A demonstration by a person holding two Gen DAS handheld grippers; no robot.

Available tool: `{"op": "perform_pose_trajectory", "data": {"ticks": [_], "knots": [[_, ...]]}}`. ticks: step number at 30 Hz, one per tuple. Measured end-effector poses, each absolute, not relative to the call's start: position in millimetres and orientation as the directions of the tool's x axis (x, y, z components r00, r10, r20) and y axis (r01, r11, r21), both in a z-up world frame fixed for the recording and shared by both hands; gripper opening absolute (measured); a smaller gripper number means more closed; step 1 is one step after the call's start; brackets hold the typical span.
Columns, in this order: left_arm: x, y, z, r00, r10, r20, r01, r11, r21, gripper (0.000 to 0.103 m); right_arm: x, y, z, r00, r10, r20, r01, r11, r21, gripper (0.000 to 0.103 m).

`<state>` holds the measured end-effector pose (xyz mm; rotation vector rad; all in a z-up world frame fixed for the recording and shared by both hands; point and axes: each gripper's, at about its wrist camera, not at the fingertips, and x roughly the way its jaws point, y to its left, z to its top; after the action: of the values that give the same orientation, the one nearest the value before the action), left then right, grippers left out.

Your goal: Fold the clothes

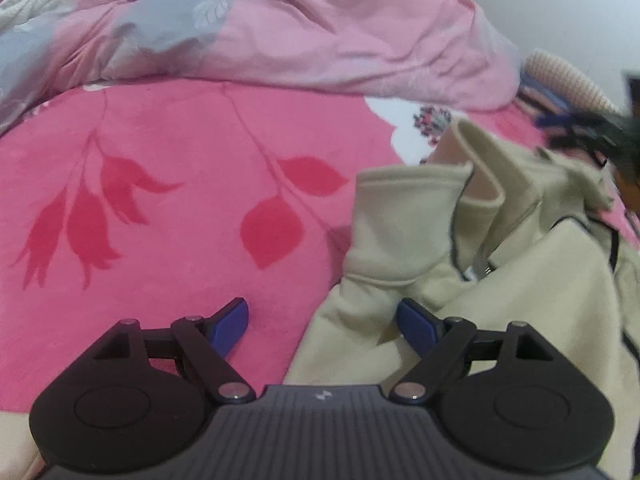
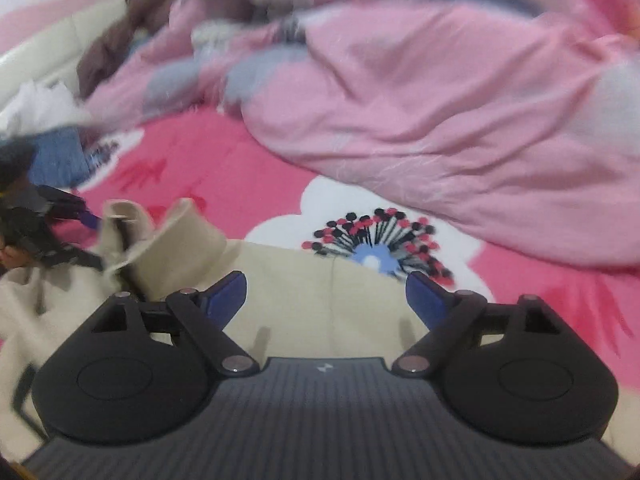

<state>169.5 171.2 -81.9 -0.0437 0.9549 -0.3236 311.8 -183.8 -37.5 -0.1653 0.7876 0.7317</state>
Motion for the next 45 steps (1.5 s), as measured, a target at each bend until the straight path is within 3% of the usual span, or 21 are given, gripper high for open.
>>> {"op": "perform_pose_trajectory", "data": {"ticks": [7, 9, 11, 12, 15, 16, 17, 20, 27, 37, 42, 45], "knots": [[173.2, 149.0, -85.0, 0.565, -0.222, -0.795, 0.319, 0.947, -0.037, 0.087, 370.0, -165.8, -92.9, 0.330, 0.549, -0.768, -0.626, 0.736, 0.257, 0.089], [173.2, 145.8, -83.8, 0.571, -0.225, -0.789, 0.330, 0.944, -0.031, 0.081, 355.4, -160.1, -96.8, 0.303, 0.545, -0.782, -0.678, 0.700, 0.225, 0.090], [172.9, 142.7, -82.8, 0.577, -0.235, -0.782, 0.341, 0.940, -0.031, 0.068, 338.9, -155.6, -95.5, 0.305, 0.525, -0.795, -0.708, 0.683, 0.179, 0.087], [172.3, 140.1, -81.7, 0.579, -0.241, -0.779, 0.349, 0.937, -0.031, 0.064, 329.4, -152.7, -95.9, 0.332, 0.500, -0.800, -0.717, 0.684, 0.130, 0.082], [171.2, 127.8, -78.2, 0.599, -0.222, -0.769, 0.352, 0.936, 0.004, 0.038, 304.6, -146.0, -94.6, 0.414, 0.450, -0.791, -0.719, 0.695, 0.019, 0.050], [170.9, 123.7, -77.0, 0.606, -0.215, -0.766, 0.352, 0.936, 0.016, 0.033, 297.2, -146.0, -91.5, 0.441, 0.437, -0.784, -0.707, 0.707, -0.003, 0.027], [169.7, 119.6, -75.8, 0.620, -0.198, -0.759, 0.347, 0.937, 0.039, 0.025, 290.8, -148.4, -87.3, 0.462, 0.429, -0.776, -0.693, 0.721, -0.014, 0.017], [167.1, 108.5, -70.5, 0.667, -0.140, -0.732, 0.323, 0.940, 0.115, 0.014, 268.5, -155.7, -78.5, 0.533, 0.395, -0.749, -0.659, 0.748, -0.074, 0.010], [192.8, 88.7, -46.0, 0.755, -0.056, -0.653, 0.267, 0.936, 0.228, 0.012, 249.1, -191.2, -43.3, 0.724, 0.291, -0.625, -0.490, 0.855, -0.169, 0.008], [311.9, 26.3, 8.0, 0.862, -0.033, -0.506, 0.244, 0.902, 0.356, 0.012, 293.7, -260.8, -7.6, 0.869, 0.117, -0.482, -0.195, 0.974, -0.117, 0.008], [368.3, -7.1, -22.4, 0.837, 0.013, -0.547, 0.242, 0.887, 0.392, 0.014, 328.1, -272.9, -45.2, 0.849, 0.053, -0.527, -0.108, 0.991, -0.075, 0.008], [382.8, -15.1, -58.9, 0.794, 0.065, -0.604, 0.245, 0.876, 0.415, 0.024, 351.0, -273.4, -74.0, 0.811, 0.050, -0.584, -0.093, 0.995, -0.045, 0.010]]}}
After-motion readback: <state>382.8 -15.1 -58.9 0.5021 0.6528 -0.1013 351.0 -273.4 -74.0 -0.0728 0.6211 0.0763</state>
